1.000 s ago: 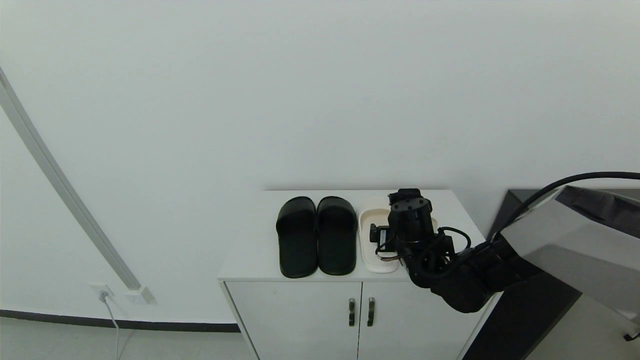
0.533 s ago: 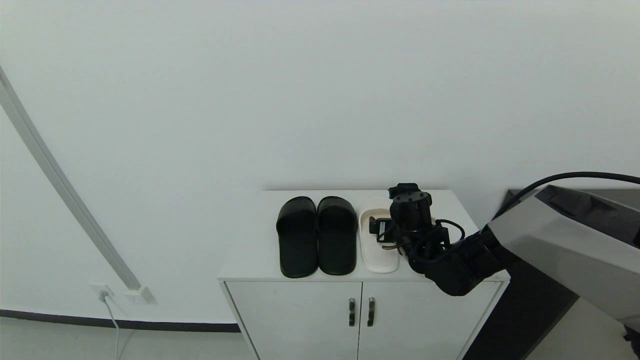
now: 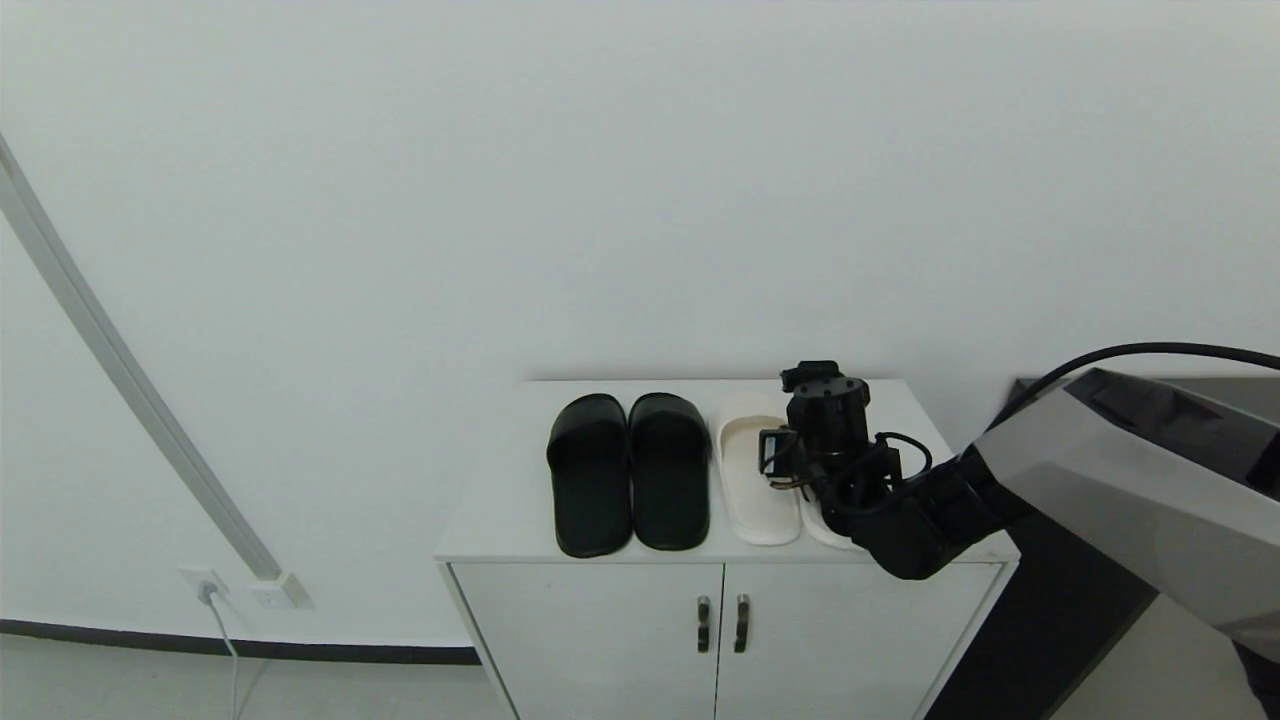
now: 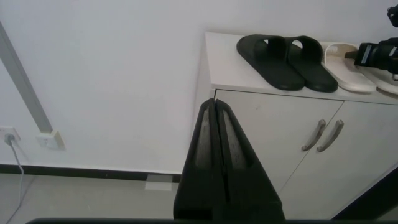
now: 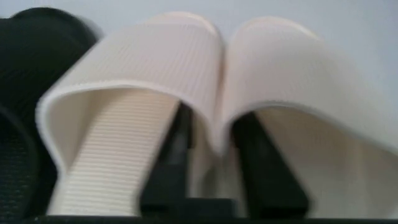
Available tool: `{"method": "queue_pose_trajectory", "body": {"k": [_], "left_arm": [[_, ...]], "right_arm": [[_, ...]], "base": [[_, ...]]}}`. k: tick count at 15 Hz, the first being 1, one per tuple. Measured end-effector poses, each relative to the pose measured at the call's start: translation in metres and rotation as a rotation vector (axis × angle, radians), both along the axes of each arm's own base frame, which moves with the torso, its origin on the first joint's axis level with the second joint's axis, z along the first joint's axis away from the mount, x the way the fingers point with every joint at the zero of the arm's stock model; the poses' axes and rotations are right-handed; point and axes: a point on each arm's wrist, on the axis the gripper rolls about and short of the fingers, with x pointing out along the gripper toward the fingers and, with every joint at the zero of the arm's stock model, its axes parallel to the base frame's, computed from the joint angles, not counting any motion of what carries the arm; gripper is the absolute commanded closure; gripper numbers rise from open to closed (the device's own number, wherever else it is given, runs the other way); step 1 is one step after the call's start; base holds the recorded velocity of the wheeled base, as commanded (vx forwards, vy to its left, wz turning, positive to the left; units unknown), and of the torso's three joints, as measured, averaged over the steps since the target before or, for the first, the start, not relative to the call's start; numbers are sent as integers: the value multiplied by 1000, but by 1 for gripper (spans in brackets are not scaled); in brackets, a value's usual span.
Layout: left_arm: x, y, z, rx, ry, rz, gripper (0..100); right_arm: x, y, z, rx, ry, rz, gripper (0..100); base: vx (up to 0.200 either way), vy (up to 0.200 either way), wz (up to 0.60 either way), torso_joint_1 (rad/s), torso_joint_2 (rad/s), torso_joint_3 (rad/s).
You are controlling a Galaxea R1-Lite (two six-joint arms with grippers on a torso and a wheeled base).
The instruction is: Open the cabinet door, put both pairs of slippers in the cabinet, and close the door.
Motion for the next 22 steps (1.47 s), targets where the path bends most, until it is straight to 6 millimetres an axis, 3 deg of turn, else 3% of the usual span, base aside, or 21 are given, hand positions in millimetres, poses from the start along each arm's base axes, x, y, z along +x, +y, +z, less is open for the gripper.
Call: {"method": "queue_pose_trajectory", "body": {"k": [5,10,13,19,22], "left_arm": [[0,0,0,0,0,0,100],[0,0,0,1,0,0,100],[0,0,0,3,0,0,100],[0,0,0,3,0,-2,100],[0,0,0,3,0,-1,100]], "right_arm": [[-1,0,2,-10,-23,5,100],[-21,-12,31,-50,-91,38,100],[-53,-25,50,-68,-84,153,100],[-136,-62,69,-7,-8,695,100],[-164,-73,75,13,46,830,100]], "base": [[0,0,0,0,0,0],[0,0,0,0,0,0],[0,0,0,0,0,0],[0,0,0,0,0,0],[0,0,0,0,0,0]]}}
